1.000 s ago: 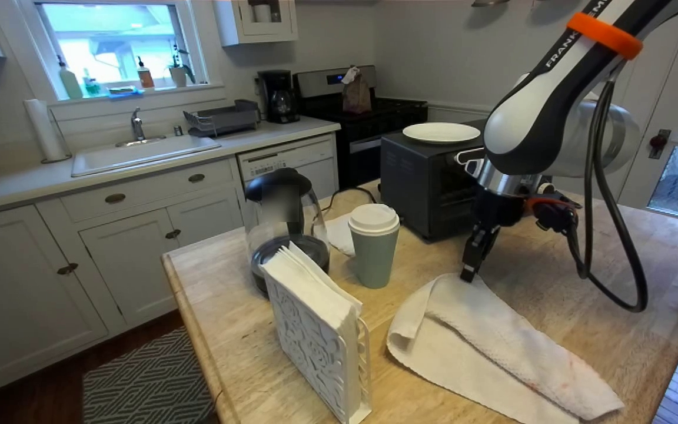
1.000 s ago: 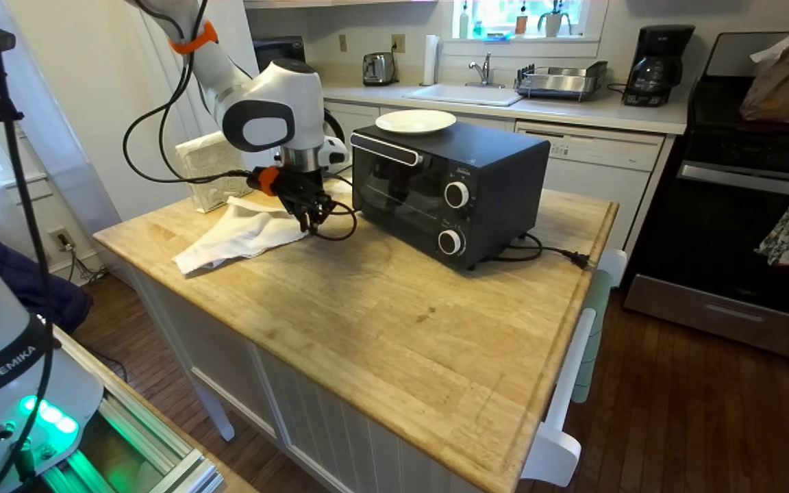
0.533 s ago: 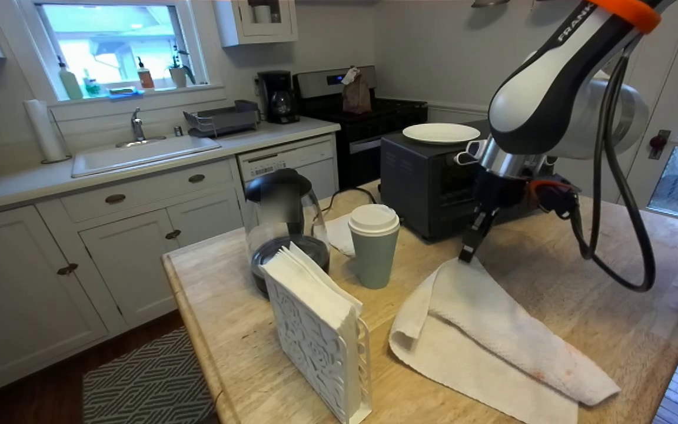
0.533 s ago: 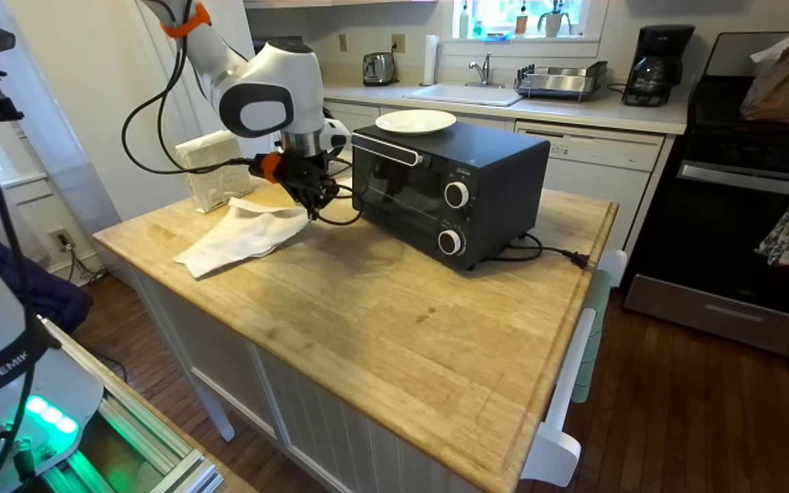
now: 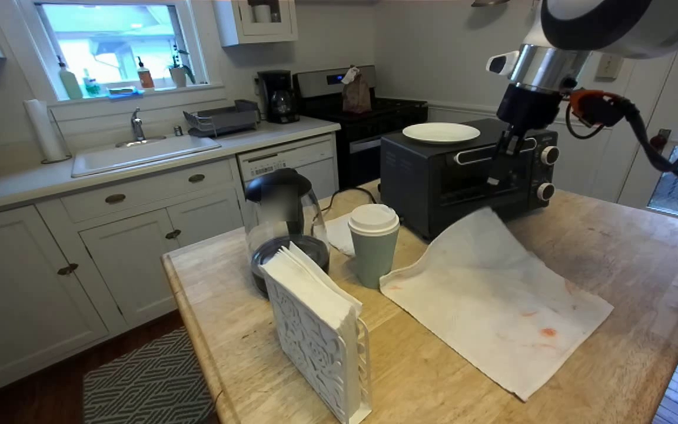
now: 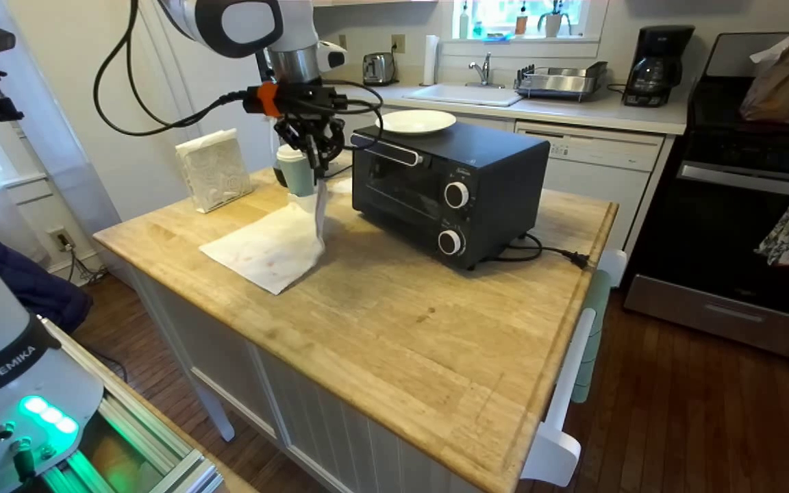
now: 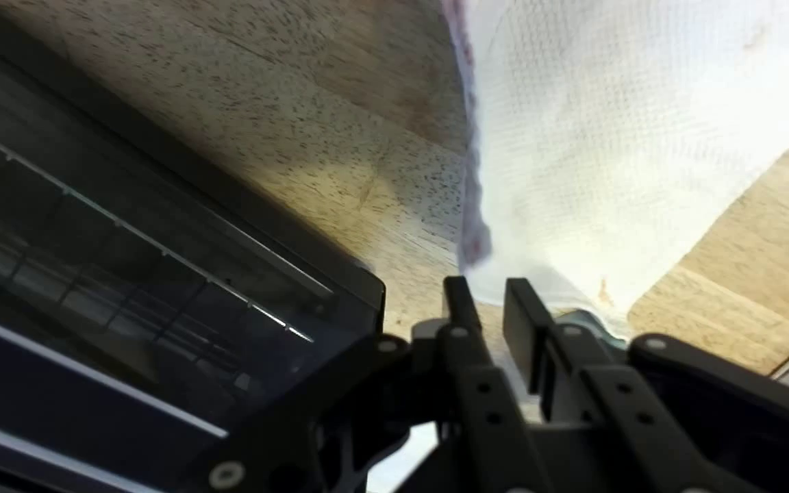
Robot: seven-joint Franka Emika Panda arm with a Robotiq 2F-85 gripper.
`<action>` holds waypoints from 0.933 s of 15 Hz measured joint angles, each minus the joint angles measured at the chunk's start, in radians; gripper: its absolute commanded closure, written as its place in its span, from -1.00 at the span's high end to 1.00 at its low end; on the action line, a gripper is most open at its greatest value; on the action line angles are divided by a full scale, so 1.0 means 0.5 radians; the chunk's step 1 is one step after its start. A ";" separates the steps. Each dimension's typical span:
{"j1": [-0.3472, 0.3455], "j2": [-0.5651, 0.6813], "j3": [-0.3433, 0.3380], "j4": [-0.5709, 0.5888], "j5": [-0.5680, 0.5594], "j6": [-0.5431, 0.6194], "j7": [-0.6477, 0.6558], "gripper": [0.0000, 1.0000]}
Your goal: Unfold the white towel
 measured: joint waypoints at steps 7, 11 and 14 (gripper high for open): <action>0.152 -0.047 -0.091 -0.084 -0.484 -0.017 0.332 0.97; 0.223 -0.088 -0.114 -0.202 -0.401 -0.059 0.358 1.00; 0.256 -0.092 -0.114 -0.358 -0.429 0.168 0.574 1.00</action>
